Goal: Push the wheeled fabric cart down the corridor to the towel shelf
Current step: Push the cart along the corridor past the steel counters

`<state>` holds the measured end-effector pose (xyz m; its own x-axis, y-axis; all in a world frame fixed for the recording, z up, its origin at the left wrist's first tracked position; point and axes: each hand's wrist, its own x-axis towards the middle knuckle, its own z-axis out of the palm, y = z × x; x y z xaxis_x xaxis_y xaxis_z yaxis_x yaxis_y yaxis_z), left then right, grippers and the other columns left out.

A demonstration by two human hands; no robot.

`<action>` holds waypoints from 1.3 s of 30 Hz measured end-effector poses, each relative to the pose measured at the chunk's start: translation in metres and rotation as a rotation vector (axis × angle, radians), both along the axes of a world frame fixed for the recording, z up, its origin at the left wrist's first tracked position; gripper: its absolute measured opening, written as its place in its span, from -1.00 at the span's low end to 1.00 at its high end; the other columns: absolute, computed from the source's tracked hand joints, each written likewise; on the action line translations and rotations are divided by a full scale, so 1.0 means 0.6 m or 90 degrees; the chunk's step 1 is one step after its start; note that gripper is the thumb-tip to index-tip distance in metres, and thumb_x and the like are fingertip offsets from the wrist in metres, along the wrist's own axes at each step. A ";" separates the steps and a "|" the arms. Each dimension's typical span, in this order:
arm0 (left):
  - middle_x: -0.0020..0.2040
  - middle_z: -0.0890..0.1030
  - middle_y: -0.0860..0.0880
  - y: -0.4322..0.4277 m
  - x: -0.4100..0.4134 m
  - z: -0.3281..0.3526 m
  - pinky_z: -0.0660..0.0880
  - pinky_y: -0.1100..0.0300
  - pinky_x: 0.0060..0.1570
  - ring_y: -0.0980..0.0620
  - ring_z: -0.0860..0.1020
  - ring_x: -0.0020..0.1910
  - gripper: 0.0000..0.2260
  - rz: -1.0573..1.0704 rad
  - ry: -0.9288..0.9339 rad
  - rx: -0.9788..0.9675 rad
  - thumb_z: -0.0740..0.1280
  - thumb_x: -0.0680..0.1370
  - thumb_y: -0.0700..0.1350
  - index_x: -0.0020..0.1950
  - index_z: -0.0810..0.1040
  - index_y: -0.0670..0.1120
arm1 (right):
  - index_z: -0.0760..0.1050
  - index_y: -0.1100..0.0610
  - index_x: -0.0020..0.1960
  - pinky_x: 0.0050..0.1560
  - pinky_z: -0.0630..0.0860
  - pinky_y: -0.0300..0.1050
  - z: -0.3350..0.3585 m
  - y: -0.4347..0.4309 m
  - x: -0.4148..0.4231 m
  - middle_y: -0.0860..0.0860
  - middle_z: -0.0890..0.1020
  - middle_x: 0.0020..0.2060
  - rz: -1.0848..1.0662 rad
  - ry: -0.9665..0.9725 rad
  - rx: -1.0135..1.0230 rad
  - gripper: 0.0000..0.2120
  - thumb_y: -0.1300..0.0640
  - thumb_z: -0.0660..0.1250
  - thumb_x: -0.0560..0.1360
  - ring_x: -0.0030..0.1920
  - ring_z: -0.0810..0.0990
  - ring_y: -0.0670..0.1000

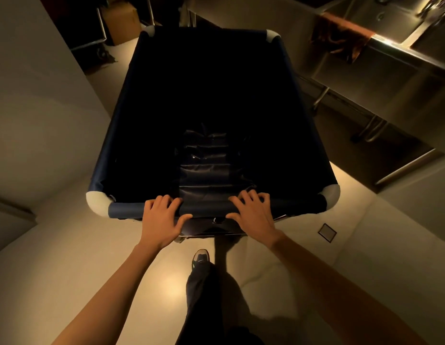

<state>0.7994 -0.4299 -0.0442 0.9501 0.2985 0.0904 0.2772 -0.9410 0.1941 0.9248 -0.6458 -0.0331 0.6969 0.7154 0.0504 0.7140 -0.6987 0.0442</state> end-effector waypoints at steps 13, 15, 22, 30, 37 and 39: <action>-0.12 0.58 -0.13 0.108 0.284 0.016 0.37 -0.01 -0.06 -0.14 0.51 -0.10 -0.51 0.002 -0.007 -0.018 0.10 0.47 0.24 0.05 0.56 -0.11 | 0.53 0.08 0.07 -0.02 0.29 0.01 -0.002 0.103 0.306 0.08 0.58 -0.12 0.054 -0.032 0.091 -0.57 -0.21 0.13 0.46 -0.10 0.53 0.14; -0.12 0.58 -0.15 0.127 0.320 0.017 0.37 -0.02 -0.07 -0.16 0.52 -0.10 -0.51 0.000 0.000 -0.017 0.09 0.47 0.24 0.04 0.56 -0.12 | 0.52 0.08 0.06 -0.04 0.38 0.04 -0.001 0.125 0.343 0.10 0.59 -0.13 0.054 -0.021 0.081 -0.57 -0.21 0.12 0.45 -0.11 0.55 0.16; -0.13 0.58 -0.19 0.188 0.406 0.016 0.23 0.01 -0.08 -0.20 0.51 -0.11 -0.51 0.005 -0.009 0.003 0.13 0.46 0.23 0.03 0.56 -0.15 | 0.53 0.09 0.11 0.01 0.38 0.12 0.004 0.192 0.426 0.12 0.58 -0.07 0.038 0.007 0.044 -0.58 -0.17 0.23 0.42 -0.03 0.53 0.20; -0.09 0.56 -0.20 0.180 0.440 0.021 0.32 -0.04 0.00 -0.22 0.49 -0.05 -0.59 0.031 0.008 0.015 0.27 0.49 0.16 0.11 0.54 -0.15 | 0.50 0.16 0.13 -0.15 0.44 -0.03 0.001 0.187 0.498 0.13 0.59 -0.09 0.206 -0.019 0.037 -0.50 -0.21 0.09 0.50 -0.13 0.55 0.15; -0.07 0.56 -0.20 0.089 0.424 0.025 0.32 -0.06 0.04 -0.21 0.50 -0.05 -0.47 0.079 0.009 0.017 0.08 0.46 0.23 0.12 0.54 -0.15 | 0.53 0.17 0.11 -0.21 0.50 -0.10 -0.001 0.114 0.508 0.10 0.61 -0.10 0.298 -0.017 0.062 -0.57 -0.16 0.32 0.44 -0.14 0.58 0.12; -0.06 0.57 -0.19 0.045 0.425 0.027 0.31 -0.06 0.06 -0.21 0.49 -0.03 -0.46 0.101 0.013 0.007 0.07 0.46 0.24 0.13 0.54 -0.14 | 0.54 0.16 0.09 -0.23 0.50 -0.12 0.003 0.079 0.518 0.09 0.62 -0.11 0.322 -0.026 0.070 -0.57 -0.15 0.35 0.42 -0.15 0.59 0.10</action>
<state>1.0545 -0.4026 -0.0280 0.8926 0.4443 0.0761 0.4265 -0.8870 0.1769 1.2357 -0.5982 -0.0311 0.2617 0.9510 0.1645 0.9628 -0.2692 0.0245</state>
